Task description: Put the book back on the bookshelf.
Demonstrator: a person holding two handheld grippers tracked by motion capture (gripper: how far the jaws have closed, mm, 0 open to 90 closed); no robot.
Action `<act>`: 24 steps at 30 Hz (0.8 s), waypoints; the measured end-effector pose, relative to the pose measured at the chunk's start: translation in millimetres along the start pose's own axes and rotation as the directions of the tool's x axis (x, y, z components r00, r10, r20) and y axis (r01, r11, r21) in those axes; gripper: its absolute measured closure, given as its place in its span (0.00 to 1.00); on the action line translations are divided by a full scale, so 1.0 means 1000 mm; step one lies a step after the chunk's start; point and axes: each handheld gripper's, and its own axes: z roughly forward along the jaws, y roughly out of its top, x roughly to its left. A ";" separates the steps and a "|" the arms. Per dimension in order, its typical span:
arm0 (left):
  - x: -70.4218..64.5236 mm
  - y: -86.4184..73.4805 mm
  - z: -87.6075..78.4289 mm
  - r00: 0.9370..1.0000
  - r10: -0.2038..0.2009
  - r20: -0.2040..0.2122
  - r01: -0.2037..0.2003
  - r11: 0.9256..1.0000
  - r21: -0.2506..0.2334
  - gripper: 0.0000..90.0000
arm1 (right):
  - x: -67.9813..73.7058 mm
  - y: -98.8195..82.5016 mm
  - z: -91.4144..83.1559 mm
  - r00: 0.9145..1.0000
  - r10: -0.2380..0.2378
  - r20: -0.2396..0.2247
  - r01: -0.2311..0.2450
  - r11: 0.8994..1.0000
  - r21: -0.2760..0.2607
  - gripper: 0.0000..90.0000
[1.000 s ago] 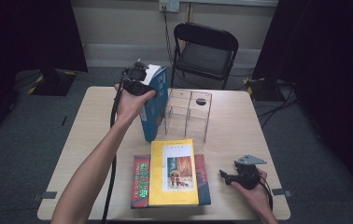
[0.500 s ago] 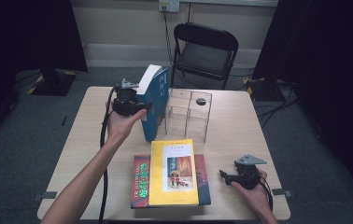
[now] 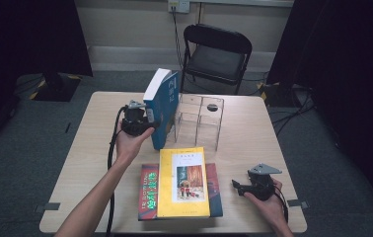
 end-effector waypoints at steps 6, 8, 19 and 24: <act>-0.001 -0.002 -0.001 1.000 -0.024 -0.002 0.024 1.000 0.007 0.61 | 0.000 0.000 0.000 1.000 0.000 0.001 0.000 1.000 0.000 0.25; -0.001 -0.002 -0.002 1.000 -0.026 -0.003 0.026 1.000 0.008 0.62 | 0.000 0.000 0.000 1.000 0.001 0.001 -0.001 1.000 0.000 0.25; -0.002 -0.024 0.000 0.998 -0.037 0.041 0.036 0.999 0.013 0.62 | 0.000 0.000 0.000 1.000 0.000 0.000 0.000 1.000 0.000 0.25; -0.002 -0.027 -0.001 0.998 -0.041 0.051 0.041 0.999 0.009 0.63 | 0.000 0.000 0.000 1.000 0.001 0.001 -0.001 1.000 0.000 0.25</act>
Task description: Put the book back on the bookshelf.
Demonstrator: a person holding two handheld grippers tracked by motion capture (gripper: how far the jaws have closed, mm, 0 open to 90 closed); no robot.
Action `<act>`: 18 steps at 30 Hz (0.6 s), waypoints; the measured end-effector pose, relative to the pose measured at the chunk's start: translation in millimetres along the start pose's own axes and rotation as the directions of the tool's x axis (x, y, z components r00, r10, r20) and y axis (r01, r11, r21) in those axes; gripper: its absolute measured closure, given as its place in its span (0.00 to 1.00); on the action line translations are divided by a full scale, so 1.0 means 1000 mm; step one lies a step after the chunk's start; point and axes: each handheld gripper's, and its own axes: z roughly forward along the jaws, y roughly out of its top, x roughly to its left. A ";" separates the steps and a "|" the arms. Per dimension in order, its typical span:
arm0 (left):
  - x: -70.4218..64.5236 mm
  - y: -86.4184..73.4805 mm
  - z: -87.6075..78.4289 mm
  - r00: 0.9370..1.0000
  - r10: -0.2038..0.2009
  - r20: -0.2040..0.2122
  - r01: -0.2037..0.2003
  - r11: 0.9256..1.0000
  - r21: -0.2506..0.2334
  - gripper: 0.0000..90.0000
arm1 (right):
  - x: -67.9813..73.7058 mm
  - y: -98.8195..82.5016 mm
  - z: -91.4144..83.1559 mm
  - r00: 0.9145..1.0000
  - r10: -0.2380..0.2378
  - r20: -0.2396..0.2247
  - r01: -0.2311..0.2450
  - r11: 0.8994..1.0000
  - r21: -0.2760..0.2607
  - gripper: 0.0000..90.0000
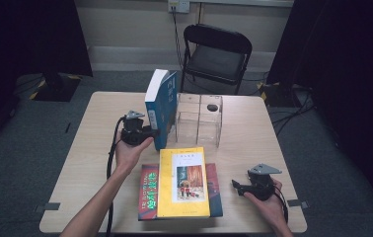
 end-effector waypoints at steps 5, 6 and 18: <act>0.001 -0.003 -0.002 1.000 0.015 0.017 -0.015 1.000 0.005 0.64 | 0.000 0.000 0.000 1.000 0.001 0.000 -0.001 1.000 0.000 0.25; 0.000 -0.003 -0.002 1.000 0.010 0.015 -0.010 1.000 0.010 0.64 | 0.000 0.000 0.000 1.000 0.000 0.000 0.000 1.000 0.000 0.25; -0.003 -0.010 -0.013 1.000 0.026 0.015 -0.027 0.999 0.018 0.49 | 0.000 0.000 0.000 1.000 0.000 0.000 0.000 1.000 0.000 0.25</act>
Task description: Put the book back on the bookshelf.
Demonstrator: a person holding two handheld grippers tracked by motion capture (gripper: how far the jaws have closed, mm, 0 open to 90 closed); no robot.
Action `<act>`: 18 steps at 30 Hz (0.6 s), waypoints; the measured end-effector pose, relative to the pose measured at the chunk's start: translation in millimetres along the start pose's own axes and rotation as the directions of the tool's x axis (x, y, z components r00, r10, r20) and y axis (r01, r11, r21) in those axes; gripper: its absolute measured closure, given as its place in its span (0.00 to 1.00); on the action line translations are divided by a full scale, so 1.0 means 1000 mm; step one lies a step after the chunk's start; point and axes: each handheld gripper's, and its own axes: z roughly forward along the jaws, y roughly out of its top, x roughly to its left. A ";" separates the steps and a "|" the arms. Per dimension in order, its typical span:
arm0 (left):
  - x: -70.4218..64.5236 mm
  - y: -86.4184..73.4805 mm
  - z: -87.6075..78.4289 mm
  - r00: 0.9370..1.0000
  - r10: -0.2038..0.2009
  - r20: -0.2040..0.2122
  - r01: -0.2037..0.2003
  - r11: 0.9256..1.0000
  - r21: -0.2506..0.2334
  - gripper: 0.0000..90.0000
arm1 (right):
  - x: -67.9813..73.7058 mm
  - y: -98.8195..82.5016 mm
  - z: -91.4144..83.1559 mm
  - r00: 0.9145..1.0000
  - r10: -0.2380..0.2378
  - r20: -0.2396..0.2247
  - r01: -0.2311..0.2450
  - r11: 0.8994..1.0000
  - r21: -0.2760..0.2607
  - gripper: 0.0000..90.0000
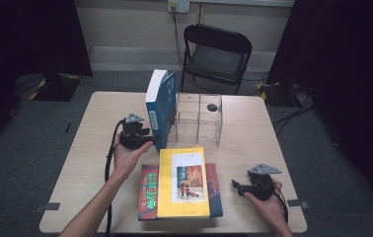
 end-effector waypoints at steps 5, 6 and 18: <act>0.002 -0.013 -0.018 0.996 -0.038 0.079 0.035 0.999 0.036 0.48 | 0.000 0.000 0.000 1.000 0.001 0.000 -0.001 1.000 0.000 0.25; 0.002 -0.013 -0.018 0.996 -0.038 0.079 0.035 0.999 0.036 0.51 | 0.000 0.000 0.000 1.000 0.001 0.000 -0.001 1.000 0.000 0.25; -0.024 -0.050 -0.040 0.990 0.029 0.138 -0.041 0.995 0.091 0.55 | 0.003 0.004 0.001 1.000 0.016 0.022 -0.017 1.000 0.024 0.28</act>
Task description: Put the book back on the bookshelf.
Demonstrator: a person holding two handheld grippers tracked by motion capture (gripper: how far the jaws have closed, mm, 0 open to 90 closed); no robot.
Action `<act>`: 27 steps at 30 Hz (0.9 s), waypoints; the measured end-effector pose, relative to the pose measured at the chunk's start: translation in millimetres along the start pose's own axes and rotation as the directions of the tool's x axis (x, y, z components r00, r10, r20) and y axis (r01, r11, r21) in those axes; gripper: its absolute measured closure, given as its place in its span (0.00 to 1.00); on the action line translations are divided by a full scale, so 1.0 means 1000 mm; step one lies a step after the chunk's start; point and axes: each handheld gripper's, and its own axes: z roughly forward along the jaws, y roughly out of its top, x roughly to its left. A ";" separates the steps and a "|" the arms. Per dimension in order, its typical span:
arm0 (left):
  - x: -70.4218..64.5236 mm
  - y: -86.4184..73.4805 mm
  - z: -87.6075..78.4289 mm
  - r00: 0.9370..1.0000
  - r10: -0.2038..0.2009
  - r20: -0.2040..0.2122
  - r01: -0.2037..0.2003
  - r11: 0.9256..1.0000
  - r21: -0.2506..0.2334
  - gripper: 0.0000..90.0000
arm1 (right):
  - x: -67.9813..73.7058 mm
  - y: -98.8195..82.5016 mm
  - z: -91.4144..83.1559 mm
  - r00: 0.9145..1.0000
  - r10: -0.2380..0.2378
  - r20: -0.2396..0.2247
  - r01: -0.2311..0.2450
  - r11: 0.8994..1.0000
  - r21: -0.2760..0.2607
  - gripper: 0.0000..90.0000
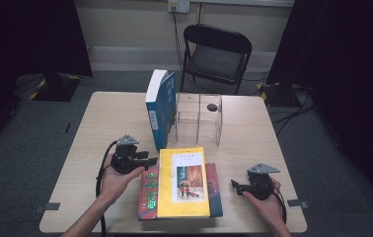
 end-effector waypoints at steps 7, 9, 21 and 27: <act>-0.010 -0.023 0.001 0.999 -0.015 0.030 0.014 1.000 0.028 0.54 | 0.004 0.010 -0.009 0.998 0.025 -0.065 -0.026 0.999 -0.023 0.39; -0.013 -0.026 0.003 0.999 0.007 0.034 -0.008 0.999 0.036 0.53 | 0.008 0.015 -0.017 0.996 0.020 -0.091 -0.025 0.998 -0.054 0.43; -0.015 -0.028 0.004 0.999 0.012 0.033 -0.012 1.000 0.011 0.52 | 0.067 0.067 -0.041 0.964 -0.084 -0.254 0.038 0.983 -0.181 0.59; -0.025 -0.026 0.012 0.995 0.052 0.079 -0.055 0.998 0.036 0.48 | 0.091 0.076 -0.020 0.947 -0.101 -0.305 0.059 0.988 -0.143 0.59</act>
